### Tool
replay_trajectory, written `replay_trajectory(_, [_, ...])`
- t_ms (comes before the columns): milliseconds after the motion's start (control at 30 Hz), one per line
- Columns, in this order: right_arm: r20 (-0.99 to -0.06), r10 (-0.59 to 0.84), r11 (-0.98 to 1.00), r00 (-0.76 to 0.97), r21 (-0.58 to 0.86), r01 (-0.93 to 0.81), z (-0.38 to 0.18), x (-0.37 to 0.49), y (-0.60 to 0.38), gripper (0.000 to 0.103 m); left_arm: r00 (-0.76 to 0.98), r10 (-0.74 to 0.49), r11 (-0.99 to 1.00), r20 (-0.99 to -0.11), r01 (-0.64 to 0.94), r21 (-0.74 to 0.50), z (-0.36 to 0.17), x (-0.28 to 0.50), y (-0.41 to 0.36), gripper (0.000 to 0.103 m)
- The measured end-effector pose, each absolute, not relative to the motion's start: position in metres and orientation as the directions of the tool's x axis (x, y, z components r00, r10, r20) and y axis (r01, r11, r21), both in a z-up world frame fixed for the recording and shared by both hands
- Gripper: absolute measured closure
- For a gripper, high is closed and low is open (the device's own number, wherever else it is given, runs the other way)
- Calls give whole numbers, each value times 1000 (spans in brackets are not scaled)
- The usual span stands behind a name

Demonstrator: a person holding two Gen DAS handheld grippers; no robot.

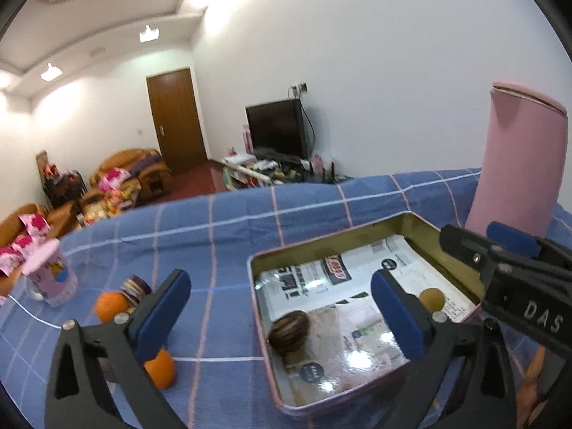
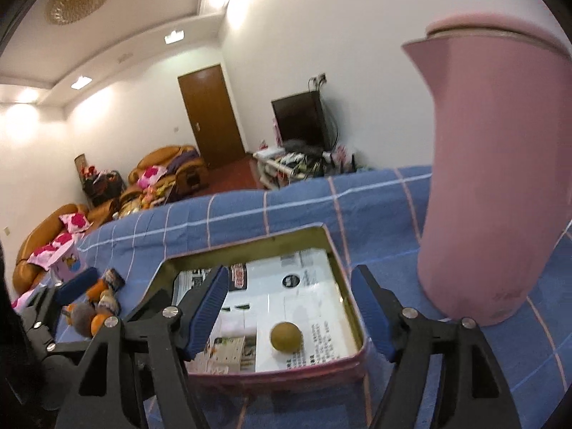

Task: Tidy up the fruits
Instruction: 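Withdraw both open tools from the tin back toward the fruit pile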

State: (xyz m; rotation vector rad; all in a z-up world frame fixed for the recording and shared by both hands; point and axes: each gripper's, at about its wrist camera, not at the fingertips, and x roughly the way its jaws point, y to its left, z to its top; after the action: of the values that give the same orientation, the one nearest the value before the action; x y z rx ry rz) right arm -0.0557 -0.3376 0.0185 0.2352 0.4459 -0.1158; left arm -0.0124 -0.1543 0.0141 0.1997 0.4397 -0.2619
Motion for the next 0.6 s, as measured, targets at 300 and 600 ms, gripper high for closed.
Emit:
replay_trajectory(300, [-425, -147, 963, 893, 146, 228, 17, -59, -333, 31, 872, -180, 957, -454, 261, 122, 10, -11, -133, 0])
replay_trajectory(600, [-397, -199, 955, 896, 128, 269, 18, -67, -318, 31, 859, -173, 966, -481, 242, 86, 6, -8, -105, 0])
